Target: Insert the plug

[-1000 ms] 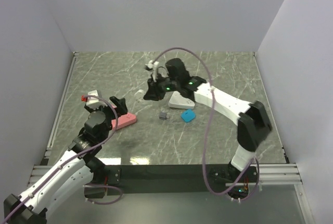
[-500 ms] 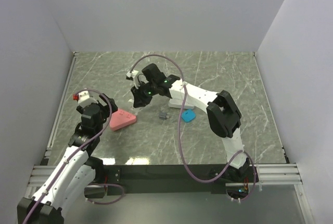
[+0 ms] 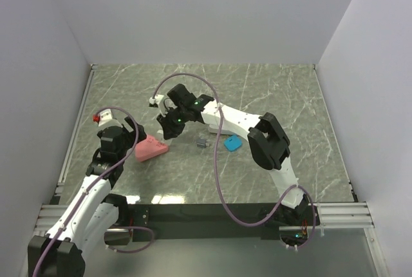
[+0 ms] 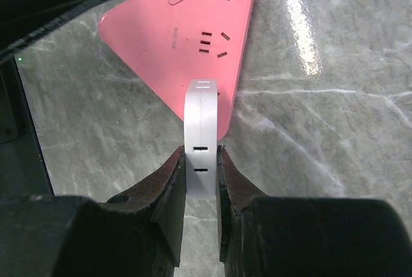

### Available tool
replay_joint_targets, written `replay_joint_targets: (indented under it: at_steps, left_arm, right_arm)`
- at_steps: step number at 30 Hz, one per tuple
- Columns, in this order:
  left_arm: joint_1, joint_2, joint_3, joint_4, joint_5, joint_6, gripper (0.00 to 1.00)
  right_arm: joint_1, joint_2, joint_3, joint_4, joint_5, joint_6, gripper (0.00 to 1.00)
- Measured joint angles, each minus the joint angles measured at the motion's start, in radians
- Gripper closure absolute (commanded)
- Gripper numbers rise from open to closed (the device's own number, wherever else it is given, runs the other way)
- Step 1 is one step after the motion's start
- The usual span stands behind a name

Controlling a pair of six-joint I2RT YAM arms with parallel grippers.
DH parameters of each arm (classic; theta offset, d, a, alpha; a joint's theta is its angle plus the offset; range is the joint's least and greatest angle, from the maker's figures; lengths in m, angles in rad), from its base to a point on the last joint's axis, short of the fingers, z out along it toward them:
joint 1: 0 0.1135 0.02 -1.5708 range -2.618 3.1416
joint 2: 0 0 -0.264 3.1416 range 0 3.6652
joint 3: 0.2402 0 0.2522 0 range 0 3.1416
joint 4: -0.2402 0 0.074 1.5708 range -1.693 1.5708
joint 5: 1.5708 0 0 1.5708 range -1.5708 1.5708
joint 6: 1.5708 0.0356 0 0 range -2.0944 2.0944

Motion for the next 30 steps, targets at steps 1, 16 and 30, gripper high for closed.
replay_joint_targets:
  at_steps: [1, 16, 30]
  left_arm:
    - [0.000, 0.003, 0.000, -0.002, 0.002, 0.000, 0.08]
    - [0.002, 0.022, 0.000, -0.021, 0.026, -0.067, 0.09]
    - [0.002, 0.032, -0.019, -0.058, 0.008, -0.179, 0.03]
  right_arm:
    - [0.002, 0.001, 0.004, -0.004, 0.001, -0.002, 1.00]
    - [0.027, 0.002, 0.005, 0.014, 0.019, 0.028, 1.00]
    - [0.038, 0.013, 0.039, 0.005, 0.039, 0.038, 1.00]
